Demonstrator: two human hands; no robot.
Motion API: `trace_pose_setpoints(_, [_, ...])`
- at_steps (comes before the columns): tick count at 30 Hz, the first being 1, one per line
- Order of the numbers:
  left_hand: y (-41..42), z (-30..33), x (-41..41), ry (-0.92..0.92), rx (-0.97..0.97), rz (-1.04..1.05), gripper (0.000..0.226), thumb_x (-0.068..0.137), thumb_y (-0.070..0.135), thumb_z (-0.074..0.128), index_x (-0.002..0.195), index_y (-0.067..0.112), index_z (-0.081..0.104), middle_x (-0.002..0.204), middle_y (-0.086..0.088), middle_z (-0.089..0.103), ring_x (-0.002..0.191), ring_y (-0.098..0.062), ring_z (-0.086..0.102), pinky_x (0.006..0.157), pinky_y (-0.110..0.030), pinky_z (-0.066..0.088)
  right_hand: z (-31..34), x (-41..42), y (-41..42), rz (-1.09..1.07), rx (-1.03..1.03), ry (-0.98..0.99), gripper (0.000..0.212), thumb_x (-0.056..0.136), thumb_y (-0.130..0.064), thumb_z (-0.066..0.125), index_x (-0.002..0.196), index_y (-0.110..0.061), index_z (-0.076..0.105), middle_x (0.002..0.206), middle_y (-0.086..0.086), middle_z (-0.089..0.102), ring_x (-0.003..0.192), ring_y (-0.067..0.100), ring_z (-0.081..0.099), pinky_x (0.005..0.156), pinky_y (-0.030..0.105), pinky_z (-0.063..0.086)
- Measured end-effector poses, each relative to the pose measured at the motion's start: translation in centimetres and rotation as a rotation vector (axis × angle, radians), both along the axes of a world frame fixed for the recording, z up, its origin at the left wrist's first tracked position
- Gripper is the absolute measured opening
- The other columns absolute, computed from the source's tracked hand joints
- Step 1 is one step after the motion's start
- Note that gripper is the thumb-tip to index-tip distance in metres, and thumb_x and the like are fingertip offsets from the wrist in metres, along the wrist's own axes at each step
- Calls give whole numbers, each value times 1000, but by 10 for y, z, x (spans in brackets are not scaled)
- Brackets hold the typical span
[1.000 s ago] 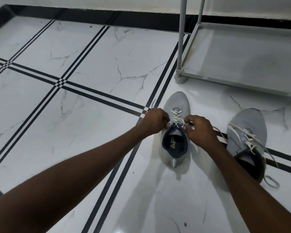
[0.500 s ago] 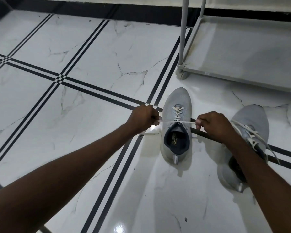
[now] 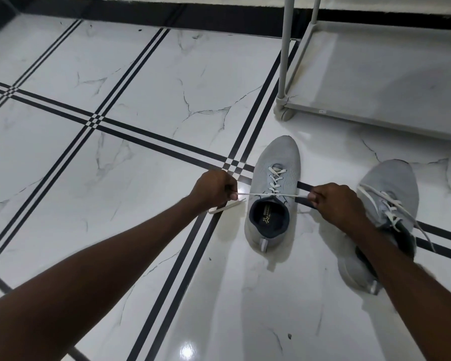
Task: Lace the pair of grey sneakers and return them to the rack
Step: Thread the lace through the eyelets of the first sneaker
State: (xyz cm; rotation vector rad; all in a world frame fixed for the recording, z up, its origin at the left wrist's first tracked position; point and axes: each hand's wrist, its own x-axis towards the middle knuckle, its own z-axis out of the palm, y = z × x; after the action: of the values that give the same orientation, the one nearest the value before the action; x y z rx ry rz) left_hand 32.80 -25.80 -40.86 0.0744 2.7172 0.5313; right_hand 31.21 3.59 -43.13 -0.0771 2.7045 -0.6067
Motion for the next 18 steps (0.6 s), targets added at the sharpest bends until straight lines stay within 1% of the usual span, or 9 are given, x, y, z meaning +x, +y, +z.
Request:
trace_pose_setpoints(3, [-7,8,-3,-128,203,69,4,79,8,74,76,9,75,64,0,71,44,2,56,51,-10,43,7,-8,7,51,-98,-72,32,89,-21,56,58,-26,59,64,0,65,66,20,62,59,26,40])
trace_pose_setpoints(5, [-15,17,-4,-204,368,179,6,81,13,75,78,8,75,74,-13,74,51,-7,60,53,-13,48,19,-14,9,71,-235,-158,29,93,-14,50,66,-21,61,58,0,65,46,2,55,49,14,36])
trace_pose_setpoints(7, [-19,27,-8,-305,554,248,6,85,10,70,83,6,74,82,-20,72,61,-13,61,58,-19,51,33,-18,12,33,-443,-318,25,98,-10,45,78,-8,61,68,15,70,40,2,51,45,13,37])
trace_pose_setpoints(10, [-15,40,-17,-410,786,277,13,92,19,63,88,10,71,84,-8,68,74,-15,64,73,-26,53,40,-25,19,21,-751,-462,21,98,-9,49,85,-2,64,93,24,72,68,20,63,67,31,53])
trace_pose_setpoints(12, [-6,44,-23,-459,932,306,15,94,21,59,96,8,68,97,-7,70,95,-21,68,88,-33,53,39,-25,19,-1,-890,-470,15,95,-7,54,92,3,66,101,16,74,87,21,67,86,33,56])
trace_pose_setpoints(13, [0,46,-26,-485,995,314,15,95,19,57,99,6,65,107,-10,70,106,-25,67,94,-35,52,39,-24,17,-12,-940,-470,15,94,-7,56,97,4,66,104,13,73,93,19,67,90,31,55])
trace_pose_setpoints(15, [15,47,-29,-528,1091,310,12,97,13,53,93,9,63,123,-12,67,119,-27,62,101,-37,50,36,-20,9,-65,-1043,-482,17,93,-7,56,101,3,67,110,9,72,95,19,68,87,28,56])
trace_pose_setpoints(16, [22,46,-30,-541,1121,308,14,98,12,52,89,12,63,124,-11,67,121,-26,61,103,-38,48,34,-17,3,-122,-1097,-490,17,92,-7,56,102,2,66,111,7,72,92,19,68,83,26,57])
trace_pose_setpoints(18, [33,41,-31,-527,1152,330,13,97,15,55,90,16,66,112,-9,70,115,-25,63,101,-38,47,31,-12,-9,-253,-1163,-466,17,93,-8,57,104,0,66,96,2,74,79,18,65,73,24,57])
